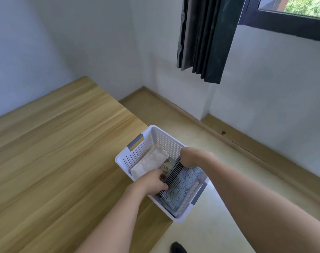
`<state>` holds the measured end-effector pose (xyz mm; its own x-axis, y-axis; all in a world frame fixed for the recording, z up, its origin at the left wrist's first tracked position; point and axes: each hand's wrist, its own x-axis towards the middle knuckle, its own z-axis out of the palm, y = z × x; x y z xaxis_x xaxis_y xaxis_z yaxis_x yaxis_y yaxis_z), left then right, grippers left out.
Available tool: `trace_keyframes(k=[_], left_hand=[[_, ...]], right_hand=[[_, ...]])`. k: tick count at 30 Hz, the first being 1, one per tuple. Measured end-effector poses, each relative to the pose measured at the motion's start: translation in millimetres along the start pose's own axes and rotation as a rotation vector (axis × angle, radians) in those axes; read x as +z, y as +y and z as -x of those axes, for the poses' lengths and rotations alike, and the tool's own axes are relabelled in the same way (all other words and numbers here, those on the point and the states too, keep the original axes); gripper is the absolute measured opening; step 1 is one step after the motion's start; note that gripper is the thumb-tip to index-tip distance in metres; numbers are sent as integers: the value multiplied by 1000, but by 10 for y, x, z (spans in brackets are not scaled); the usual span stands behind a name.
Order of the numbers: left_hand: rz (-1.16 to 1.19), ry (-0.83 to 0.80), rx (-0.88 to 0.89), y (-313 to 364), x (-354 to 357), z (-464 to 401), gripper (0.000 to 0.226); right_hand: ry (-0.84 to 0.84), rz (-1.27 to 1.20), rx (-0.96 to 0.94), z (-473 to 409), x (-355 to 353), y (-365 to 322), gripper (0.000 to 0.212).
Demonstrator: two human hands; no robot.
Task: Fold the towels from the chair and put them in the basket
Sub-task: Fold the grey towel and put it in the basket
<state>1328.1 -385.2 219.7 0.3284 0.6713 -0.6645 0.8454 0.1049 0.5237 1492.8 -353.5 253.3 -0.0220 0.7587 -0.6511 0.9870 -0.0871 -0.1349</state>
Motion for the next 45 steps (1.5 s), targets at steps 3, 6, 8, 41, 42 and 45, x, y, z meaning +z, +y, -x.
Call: trace_keyframes(k=[3,6,8,41,42,45], left_hand=[[-104,-61,-62,18,102,-154,41],[-208,-97,-98,29,181,-295,39],[-265,-114,-120,43,224,-367,39],[-306,-103,-133,-104,224,-640,28],[-266,-44,-85,-96,167,-568,26],[-302,200,65,-96,-26,-326,26]], right_hand=[[-56,-1,0,-149,171,67,32],[-93,-26,19,-264,295,109,32],[-111,-56,38,-339,369,130,29],[-5,65,24,-427,454,90,32],[41,81,20,-380,423,63,33],[205,40,11,-218,329,-43,30]])
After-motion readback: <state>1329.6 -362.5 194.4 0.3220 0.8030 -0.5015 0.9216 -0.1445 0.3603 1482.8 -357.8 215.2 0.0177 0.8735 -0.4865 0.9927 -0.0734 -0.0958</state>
